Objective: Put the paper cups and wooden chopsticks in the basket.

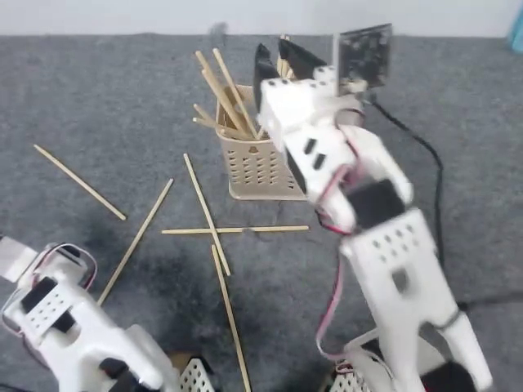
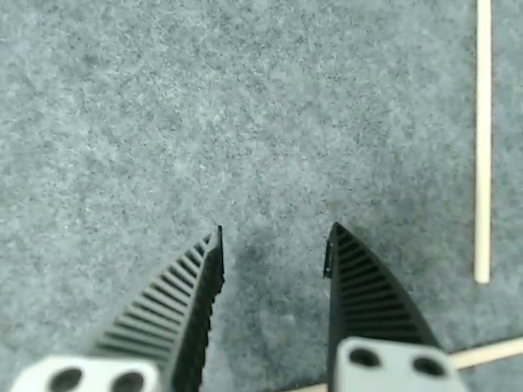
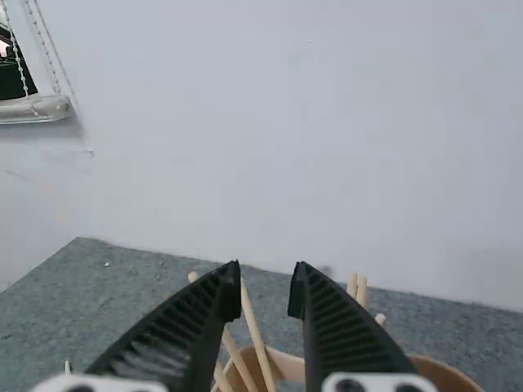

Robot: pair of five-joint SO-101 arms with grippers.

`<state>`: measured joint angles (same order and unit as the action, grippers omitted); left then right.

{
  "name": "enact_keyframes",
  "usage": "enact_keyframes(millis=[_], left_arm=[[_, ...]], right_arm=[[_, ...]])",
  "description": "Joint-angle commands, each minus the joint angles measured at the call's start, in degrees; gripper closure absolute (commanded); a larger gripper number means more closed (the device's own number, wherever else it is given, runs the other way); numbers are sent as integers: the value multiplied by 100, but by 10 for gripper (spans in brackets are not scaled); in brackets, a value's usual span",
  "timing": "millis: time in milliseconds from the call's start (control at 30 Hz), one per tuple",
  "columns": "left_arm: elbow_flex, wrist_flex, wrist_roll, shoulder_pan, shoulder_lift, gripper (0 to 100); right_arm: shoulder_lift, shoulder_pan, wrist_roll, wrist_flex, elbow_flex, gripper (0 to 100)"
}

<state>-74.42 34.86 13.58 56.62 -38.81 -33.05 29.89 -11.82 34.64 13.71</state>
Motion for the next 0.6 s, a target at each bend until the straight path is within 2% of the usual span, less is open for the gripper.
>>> enact_keyframes(millis=[0,67,167,367,467,567], left_arm=[[13,-149,53,-70,-167,805],[13,-141,53,-70,-167,805],[13,-141,53,-70,-167,805],[13,-123,53,-70,-167,805],[13,-123,53,-62,-167,805],[13,-114,53,-35,-167,805]], right_arm=[[-910,66,-35,1640,-598,883],[-1244,207,35,2343,-668,884],[-1613,558,589,3292,-659,884],[-1859,1701,1345,5165,-633,884],[-1859,2097,1345,5235,-158,884],[-1859,2237,1336,4470,853,884]])
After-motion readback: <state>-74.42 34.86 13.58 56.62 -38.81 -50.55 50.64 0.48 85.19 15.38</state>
